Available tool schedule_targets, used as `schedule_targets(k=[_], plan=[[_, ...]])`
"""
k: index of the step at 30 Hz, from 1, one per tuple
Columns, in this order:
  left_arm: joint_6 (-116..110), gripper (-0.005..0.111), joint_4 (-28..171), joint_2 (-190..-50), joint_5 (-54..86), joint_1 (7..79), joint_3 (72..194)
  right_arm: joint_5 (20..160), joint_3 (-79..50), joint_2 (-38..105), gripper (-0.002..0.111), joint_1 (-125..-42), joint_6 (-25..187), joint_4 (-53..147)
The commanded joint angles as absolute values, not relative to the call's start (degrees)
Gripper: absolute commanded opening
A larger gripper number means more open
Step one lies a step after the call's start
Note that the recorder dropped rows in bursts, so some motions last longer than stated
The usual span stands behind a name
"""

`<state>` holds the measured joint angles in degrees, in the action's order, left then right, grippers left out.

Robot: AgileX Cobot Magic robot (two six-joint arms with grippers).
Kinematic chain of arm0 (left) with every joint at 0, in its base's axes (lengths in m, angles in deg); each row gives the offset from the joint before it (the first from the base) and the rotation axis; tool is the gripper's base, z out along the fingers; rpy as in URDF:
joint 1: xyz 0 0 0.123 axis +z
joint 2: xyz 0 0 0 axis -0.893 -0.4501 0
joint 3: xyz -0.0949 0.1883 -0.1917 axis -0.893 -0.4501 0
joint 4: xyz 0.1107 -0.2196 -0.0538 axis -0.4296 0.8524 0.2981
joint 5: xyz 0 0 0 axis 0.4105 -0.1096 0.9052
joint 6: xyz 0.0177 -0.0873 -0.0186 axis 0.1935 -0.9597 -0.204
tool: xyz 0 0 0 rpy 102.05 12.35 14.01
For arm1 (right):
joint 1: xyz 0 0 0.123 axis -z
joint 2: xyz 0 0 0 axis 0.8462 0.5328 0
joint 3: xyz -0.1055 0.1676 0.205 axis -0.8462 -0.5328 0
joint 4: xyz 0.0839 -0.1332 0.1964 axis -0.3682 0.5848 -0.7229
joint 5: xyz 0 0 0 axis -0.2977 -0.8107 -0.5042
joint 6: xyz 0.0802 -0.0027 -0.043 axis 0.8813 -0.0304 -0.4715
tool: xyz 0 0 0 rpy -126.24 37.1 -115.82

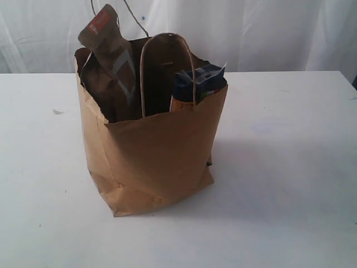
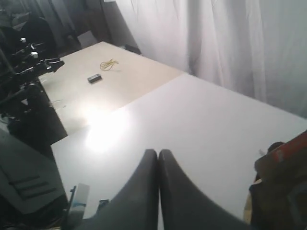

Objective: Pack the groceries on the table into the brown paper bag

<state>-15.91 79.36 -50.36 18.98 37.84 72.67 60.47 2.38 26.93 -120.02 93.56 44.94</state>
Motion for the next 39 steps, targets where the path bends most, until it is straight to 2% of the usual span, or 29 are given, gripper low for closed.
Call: schedule_targets(k=[1, 6, 11, 15, 19, 21, 24, 26, 27, 39], plan=[[-15.8, 0.0, 80.0, -50.1, 18.9, 38.1, 72.4, 72.6, -8.8, 24.2, 0.0, -119.1, 89.2, 48.9], [-15.8, 0.0, 80.0, -50.1, 18.9, 38.1, 72.4, 83.3, -20.2, 23.1, 0.0, -116.0, 89.3, 48.9], [-15.8, 0.0, 80.0, -50.1, 18.9, 38.1, 72.4, 86.0, -27.0, 21.9, 0.0, -113.6, 89.0, 48.7], [-15.8, 0.0, 80.0, -50.1, 18.9, 38.1, 72.4, 90.4, -39.7, 16.5, 0.0, -109.9, 89.0, 43.0], [-15.8, 0.0, 80.0, -50.1, 18.9, 38.1, 72.4, 90.9, -55.2, 3.0, 0.0, -104.2, 89.0, 42.5], [-15.8, 0.0, 80.0, -50.1, 18.9, 38.1, 72.4, 90.7, -62.6, -6.3, 0.0, -98.0, 89.2, 42.5], [-15.8, 0.0, 80.0, -50.1, 18.9, 38.1, 72.4, 86.4, -73.1, -27.9, 0.0, -86.2, 89.2, 43.0], [-15.8, 0.0, 80.0, -50.1, 18.9, 38.1, 72.4, 78.2, -76.5, -38.2, 0.0, -79.4, 89.2, 44.4], [-15.8, 0.0, 80.0, -50.1, 18.9, 38.1, 72.4, 76.4, -77.3, -38.2, 0.0, -77.1, 89.2, 45.2], [-15.8, 0.0, 80.0, -50.1, 18.9, 38.1, 72.4, 71.6, -79.5, -38.2, 0.0, -68.8, 89.7, 46.0]])
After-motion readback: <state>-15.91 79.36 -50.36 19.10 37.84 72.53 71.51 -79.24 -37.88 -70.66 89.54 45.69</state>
